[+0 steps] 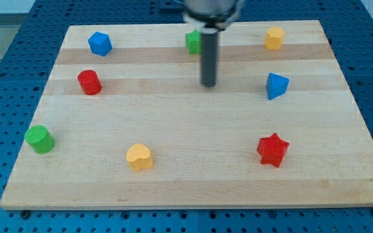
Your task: Place the yellow hexagon at the center top of the board
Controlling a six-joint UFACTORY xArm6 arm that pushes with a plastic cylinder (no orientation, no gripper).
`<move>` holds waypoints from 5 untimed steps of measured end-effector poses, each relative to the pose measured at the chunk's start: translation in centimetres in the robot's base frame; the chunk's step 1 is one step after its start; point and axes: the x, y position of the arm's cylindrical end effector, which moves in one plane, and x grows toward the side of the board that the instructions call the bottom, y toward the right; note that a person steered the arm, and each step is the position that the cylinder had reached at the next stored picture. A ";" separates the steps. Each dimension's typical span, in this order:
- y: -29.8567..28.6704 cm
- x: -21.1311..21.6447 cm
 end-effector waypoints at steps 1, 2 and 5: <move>6.4 -2.0; 10.6 -2.7; 13.6 -5.7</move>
